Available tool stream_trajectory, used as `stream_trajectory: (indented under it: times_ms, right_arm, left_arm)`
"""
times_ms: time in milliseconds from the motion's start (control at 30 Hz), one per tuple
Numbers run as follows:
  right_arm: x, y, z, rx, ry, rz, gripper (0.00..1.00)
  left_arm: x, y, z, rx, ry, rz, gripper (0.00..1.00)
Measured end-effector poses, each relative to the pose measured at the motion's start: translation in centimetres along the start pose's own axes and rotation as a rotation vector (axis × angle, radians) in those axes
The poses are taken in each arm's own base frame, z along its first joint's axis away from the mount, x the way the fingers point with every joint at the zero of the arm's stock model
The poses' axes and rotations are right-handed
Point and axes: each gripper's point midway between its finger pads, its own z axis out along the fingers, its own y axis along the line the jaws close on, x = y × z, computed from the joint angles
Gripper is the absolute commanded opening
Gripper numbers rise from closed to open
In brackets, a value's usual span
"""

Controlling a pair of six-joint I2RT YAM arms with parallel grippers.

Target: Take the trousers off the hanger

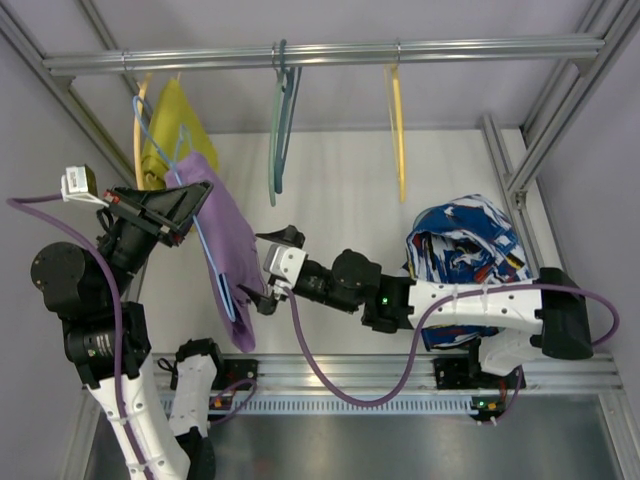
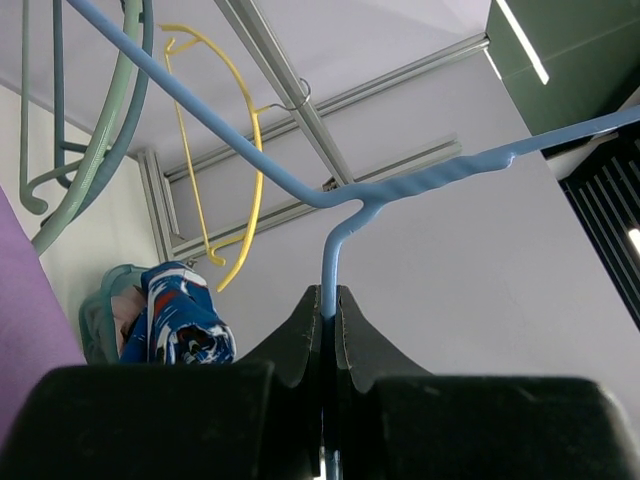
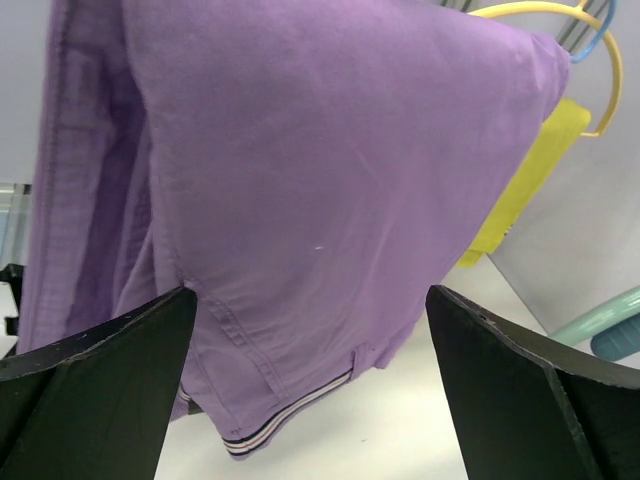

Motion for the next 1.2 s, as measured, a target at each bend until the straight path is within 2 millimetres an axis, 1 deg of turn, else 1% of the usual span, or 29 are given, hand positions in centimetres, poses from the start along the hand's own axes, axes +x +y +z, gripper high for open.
stream_trajectory:
  times_ms: [233, 433, 567, 700, 833, 933, 967, 1000, 1033, 1067, 1133, 1167, 1200]
  right_arm:
    - [-0.9, 2.1, -0.1, -0.056, -0.026, -0.021, 0.99]
    - [-0.9, 2.3, -0.1, -0.062, -0.026, -0.037, 1.0]
    - [-0.4, 2.3, 0.1, -0.056, -0.013, -0.04, 0.99]
    - [0.8, 1.6, 0.5, -0.034, 0.014, -0.044, 0.99]
    - [1.7, -0.1, 1.4, 0.012, 0.038, -0.044, 0.99]
    - [1.7, -1.1, 1.9, 0.039, 0.042, -0.044, 0.97]
    - [1.7, -1.3, 2.1, 0.045, 0.041, -0.044, 0.92]
    - [1.5, -1.5, 2.3, 0.05, 0.038, -0.045, 0.9]
    - [1.5, -1.6, 2.5, 0.053, 0.037, -0.045, 0.84]
    - [1.3, -1.7, 2.7, 0.058, 0.035, -0.047, 0.81]
    - [1.0, -2.0, 3.0, 0.067, 0.029, -0.045, 0.7]
    - [0.7, -2.3, 3.2, 0.075, 0.024, -0.046, 0.51]
    - [0.7, -2.6, 3.3, 0.082, 0.022, -0.044, 0.42]
  left_arm:
    - [0.0, 0.0, 0.0, -0.001, 0.0, -0.005, 0.0]
    - [0.0, 0.0, 0.0, -0.001, 0.0, -0.005, 0.0]
    - [0.0, 0.0, 0.0, -0.001, 0.0, -0.006, 0.0]
    - [0.0, 0.0, 0.0, -0.001, 0.0, -0.008, 0.0]
    - [0.0, -0.1, 0.0, 0.0, 0.0, -0.008, 0.0]
    - [-0.1, -0.1, 0.0, 0.001, -0.005, -0.007, 0.0]
    - [-0.1, -0.2, 0.0, 0.001, -0.006, -0.007, 0.0]
    - [-0.2, -0.3, 0.1, 0.002, -0.006, -0.007, 0.0]
    - [-0.2, -0.3, 0.1, 0.003, -0.006, -0.008, 0.0]
    - [-0.2, -0.4, 0.1, 0.004, -0.006, -0.007, 0.0]
    - [-0.3, -0.4, 0.2, 0.005, -0.007, -0.007, 0.0]
    - [-0.3, -0.5, 0.2, 0.005, -0.007, -0.007, 0.0]
    - [-0.3, -0.5, 0.2, 0.005, -0.007, -0.009, 0.0]
